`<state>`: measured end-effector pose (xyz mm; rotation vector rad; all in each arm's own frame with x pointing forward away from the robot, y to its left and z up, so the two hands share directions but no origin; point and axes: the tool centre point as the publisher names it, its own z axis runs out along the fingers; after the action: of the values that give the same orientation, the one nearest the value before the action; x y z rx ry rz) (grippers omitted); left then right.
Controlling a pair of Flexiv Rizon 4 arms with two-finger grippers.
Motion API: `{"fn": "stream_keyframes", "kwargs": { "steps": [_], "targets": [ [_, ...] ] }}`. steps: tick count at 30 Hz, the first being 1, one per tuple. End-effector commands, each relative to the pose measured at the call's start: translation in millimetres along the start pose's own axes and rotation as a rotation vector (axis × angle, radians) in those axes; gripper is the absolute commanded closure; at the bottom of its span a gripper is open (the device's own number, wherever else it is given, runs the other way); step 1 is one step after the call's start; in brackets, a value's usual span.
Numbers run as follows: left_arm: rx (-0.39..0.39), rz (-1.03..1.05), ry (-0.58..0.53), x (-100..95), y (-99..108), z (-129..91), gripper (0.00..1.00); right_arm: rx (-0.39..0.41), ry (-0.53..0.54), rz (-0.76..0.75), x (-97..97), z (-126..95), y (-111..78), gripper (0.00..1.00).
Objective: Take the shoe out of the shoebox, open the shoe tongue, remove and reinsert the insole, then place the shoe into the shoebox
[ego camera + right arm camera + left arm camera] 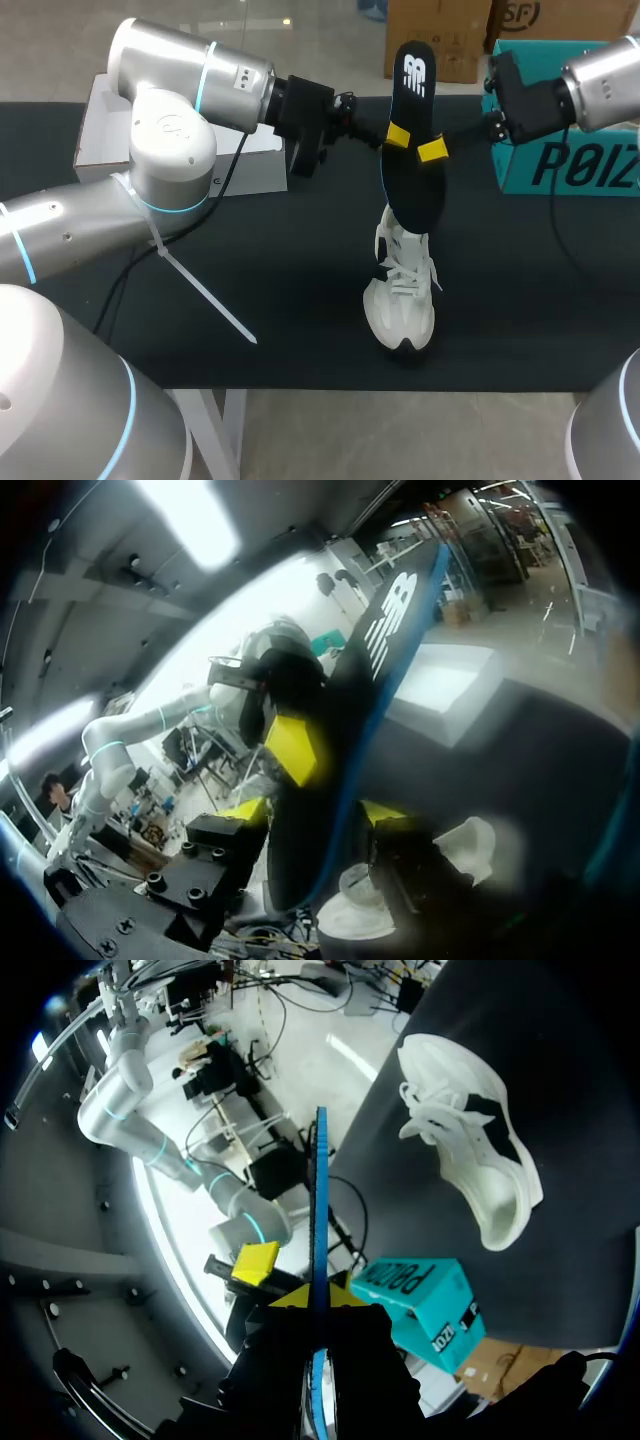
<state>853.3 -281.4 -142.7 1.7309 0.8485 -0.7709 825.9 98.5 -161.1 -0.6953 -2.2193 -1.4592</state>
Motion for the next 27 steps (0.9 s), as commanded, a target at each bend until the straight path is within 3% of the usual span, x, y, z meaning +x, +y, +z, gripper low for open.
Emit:
{"fn": "stream_keyframes", "kwargs": {
  "steps": [1,2,3,22,23,24,25,27],
  "targets": [
    [-0.001,0.002,0.0,0.4,0.5,1.4,1.0,0.003,0.006,-0.002,-3.3,5.8,3.7,0.77],
    [-0.001,0.002,0.0,0.4,0.5,1.4,1.0,0.003,0.007,-0.002,-3.4,6.4,4.5,0.97],
    [-0.001,0.002,0.0,0.4,0.5,1.4,1.0,0.002,0.007,-0.003,-3.3,6.6,4.9,1.0],
    [-0.001,0.002,0.0,0.4,0.5,1.4,1.0,-0.009,0.003,0.003,-6.5,1.6,6.3,1.0],
    [-0.001,0.002,0.0,0.4,0.5,1.4,1.0,-0.009,0.004,0.006,-7.0,1.2,6.0,0.68],
    [-0.001,0.002,0.0,0.4,0.5,1.4,1.0,-0.01,0.004,0.008,-7.7,0.8,5.8,0.51],
    [-0.001,0.002,0.0,0.4,0.5,1.4,1.0,-0.013,0.005,0.012,-8.3,0.3,5.5,0.26],
    [-0.001,0.002,0.0,0.4,0.5,1.4,1.0,-0.017,0.006,0.017,-9.8,-1.0,5.0,0.05]
  ]
}}
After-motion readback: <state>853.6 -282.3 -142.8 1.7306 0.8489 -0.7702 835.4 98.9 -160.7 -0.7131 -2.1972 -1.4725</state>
